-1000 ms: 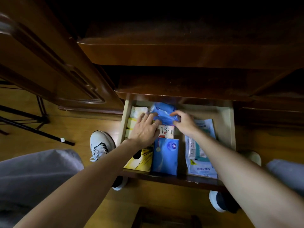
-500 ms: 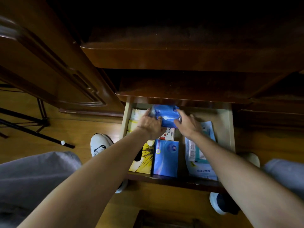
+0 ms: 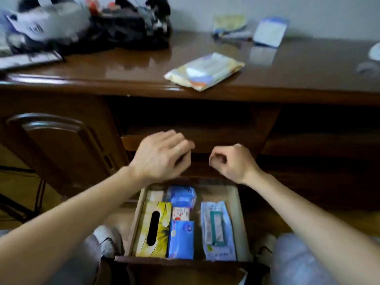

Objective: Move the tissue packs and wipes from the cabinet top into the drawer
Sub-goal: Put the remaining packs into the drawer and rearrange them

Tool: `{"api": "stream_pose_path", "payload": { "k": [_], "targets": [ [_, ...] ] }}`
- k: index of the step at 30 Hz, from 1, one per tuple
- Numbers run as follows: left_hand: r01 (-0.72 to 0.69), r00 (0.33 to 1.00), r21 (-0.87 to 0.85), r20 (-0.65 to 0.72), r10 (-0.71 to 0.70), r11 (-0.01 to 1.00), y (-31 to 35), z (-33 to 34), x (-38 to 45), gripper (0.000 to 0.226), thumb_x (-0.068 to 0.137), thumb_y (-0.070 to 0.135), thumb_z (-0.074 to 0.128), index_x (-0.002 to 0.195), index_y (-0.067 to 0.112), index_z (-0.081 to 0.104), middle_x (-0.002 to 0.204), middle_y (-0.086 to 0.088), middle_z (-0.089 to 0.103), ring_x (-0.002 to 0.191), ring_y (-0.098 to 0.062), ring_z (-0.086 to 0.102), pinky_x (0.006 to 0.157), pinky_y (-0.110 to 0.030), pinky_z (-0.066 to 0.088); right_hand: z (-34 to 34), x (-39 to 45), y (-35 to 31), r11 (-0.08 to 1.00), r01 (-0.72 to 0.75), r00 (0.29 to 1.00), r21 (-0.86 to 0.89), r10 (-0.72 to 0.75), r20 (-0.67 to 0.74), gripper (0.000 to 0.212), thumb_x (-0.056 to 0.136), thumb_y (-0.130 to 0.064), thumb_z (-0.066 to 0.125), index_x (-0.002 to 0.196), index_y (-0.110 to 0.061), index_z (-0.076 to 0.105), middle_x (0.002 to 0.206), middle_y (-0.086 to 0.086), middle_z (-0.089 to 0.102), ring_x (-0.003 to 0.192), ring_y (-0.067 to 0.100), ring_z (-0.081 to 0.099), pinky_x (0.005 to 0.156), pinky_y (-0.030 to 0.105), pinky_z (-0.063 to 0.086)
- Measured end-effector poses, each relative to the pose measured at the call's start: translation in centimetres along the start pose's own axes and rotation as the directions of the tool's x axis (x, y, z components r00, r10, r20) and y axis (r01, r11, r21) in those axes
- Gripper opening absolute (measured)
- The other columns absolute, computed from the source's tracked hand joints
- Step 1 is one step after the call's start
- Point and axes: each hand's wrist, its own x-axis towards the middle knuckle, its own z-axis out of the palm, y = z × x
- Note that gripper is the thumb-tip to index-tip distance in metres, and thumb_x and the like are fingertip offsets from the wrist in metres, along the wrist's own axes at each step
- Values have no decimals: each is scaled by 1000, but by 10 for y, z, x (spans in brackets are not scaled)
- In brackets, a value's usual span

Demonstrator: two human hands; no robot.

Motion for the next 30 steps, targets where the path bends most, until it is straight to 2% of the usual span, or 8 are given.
{"api": "stream_pose_path", "payload": {
  "k": [3, 6, 10, 16, 19, 23, 27, 30],
  "targets": [
    [18, 968, 129, -252, 15, 992, -18, -42, 70, 20, 94, 22, 58, 104, 10, 70, 93, -8, 65, 81, -33, 57, 65, -43, 44, -71, 12, -32, 965, 245, 889, -96, -263, -374, 18, 87, -32, 59, 73, -24, 67, 58, -10, 60, 52, 5, 53, 51, 18, 37],
    [122, 991, 188, -85, -107, 975, -40, -55, 128, 50, 90, 42, 64, 132, 16, 58, 130, -11, 60, 118, -35, 54, 92, -46, 44, -117, 48, -44, 932, 221, 737, -286, -352, -577, 9, 85, -21, 59, 86, -23, 67, 76, -7, 67, 70, 12, 61, 54, 29, 42],
    [281, 816, 161, 479, -324, 946, -50, -37, 154, 76, 87, 65, 66, 151, 29, 45, 156, -1, 46, 137, -28, 48, 105, -40, 44, -139, 100, -28, 989, -60, 916, -137, 0, -402, 40, 92, -20, 49, 129, -34, 53, 128, -11, 63, 116, 15, 57, 79, 29, 41],
    [242, 921, 88, 293, -257, 966, -68, -38, 138, 39, 92, 52, 53, 127, 34, 60, 131, 4, 63, 100, -28, 67, 65, -33, 42, -139, 138, -1, 975, -137, 991, -176, 135, -26, 50, 94, -60, 35, 137, -44, 53, 144, -9, 53, 131, 19, 48, 89, 37, 37],
    [323, 786, 143, 509, -349, 936, -83, -39, 159, 71, 82, 80, 33, 144, 46, 40, 136, -3, 58, 103, -33, 65, 74, -39, 45, -142, 154, 1, 980, -134, 990, -146, 128, -55, 50, 80, -65, 40, 120, -46, 63, 118, -10, 59, 116, 16, 53, 79, 34, 37],
    [481, 569, 146, 699, -434, 865, -101, -16, 213, 119, 48, 112, 12, 149, 54, 37, 154, 2, 50, 132, -31, 53, 91, -42, 38, -153, 182, 28, 968, -182, 983, -171, 173, -64, 36, 93, -57, 44, 121, -43, 63, 123, -7, 60, 117, 16, 55, 80, 36, 41],
    [588, 573, 129, 631, -524, 799, -117, 43, 247, 101, 67, 102, 24, 129, 24, 42, 133, -10, 63, 105, -30, 59, 84, -43, 41, -159, 222, 55, 947, -229, 973, -224, 227, -35, 45, 97, -62, 39, 133, -39, 55, 131, -1, 56, 122, 22, 54, 84, 39, 42],
    [617, 617, 125, 537, -576, 777, -137, 85, 255, 89, 84, 87, 32, 134, 14, 37, 136, -13, 58, 124, -32, 55, 102, -52, 42, -159, 263, 72, 931, -276, 961, -240, 271, -54, 54, 97, -61, 38, 144, -36, 43, 148, 0, 46, 131, 24, 50, 86, 41, 41]
  ]
}}
